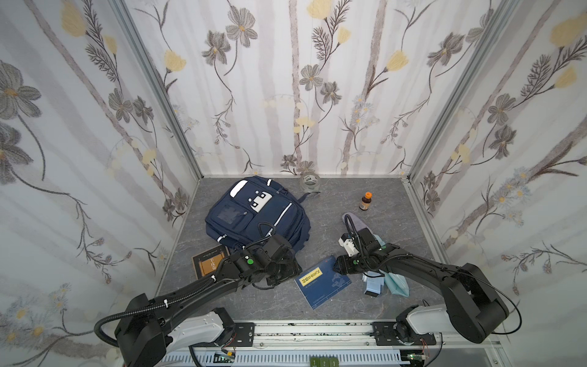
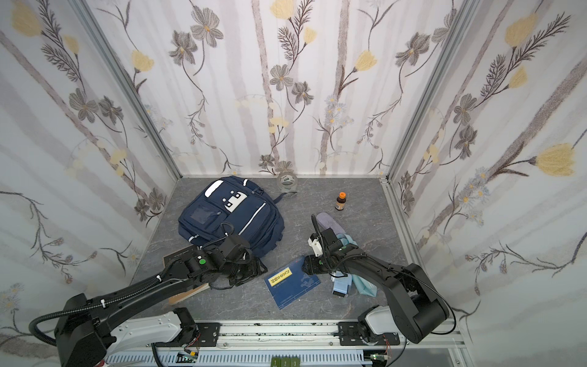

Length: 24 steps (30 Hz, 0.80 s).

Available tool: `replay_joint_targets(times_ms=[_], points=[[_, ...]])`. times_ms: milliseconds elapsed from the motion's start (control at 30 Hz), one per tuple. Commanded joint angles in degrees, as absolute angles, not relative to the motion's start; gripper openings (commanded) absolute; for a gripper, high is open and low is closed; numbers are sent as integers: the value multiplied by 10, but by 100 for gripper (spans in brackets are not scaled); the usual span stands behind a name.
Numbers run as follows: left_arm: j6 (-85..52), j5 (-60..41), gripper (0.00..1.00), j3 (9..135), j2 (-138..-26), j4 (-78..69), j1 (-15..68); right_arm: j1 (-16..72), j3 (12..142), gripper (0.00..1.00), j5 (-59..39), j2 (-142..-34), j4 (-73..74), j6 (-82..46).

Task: Pack the student bag
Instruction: 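Grasp the blue book's edges with both grippers and lift it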

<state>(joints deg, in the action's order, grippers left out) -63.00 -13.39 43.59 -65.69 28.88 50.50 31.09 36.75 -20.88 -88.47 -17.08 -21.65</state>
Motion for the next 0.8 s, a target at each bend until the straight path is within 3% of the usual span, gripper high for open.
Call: replay_joint_targets(times_ms=[0,767], points=[[-669,-147,65,418,-678,194,517,311,367,60,-220,-885,-141,-232],[-755,-192,63,336,-780,95,536,312,266,59,-292,-847,-60,-319]])
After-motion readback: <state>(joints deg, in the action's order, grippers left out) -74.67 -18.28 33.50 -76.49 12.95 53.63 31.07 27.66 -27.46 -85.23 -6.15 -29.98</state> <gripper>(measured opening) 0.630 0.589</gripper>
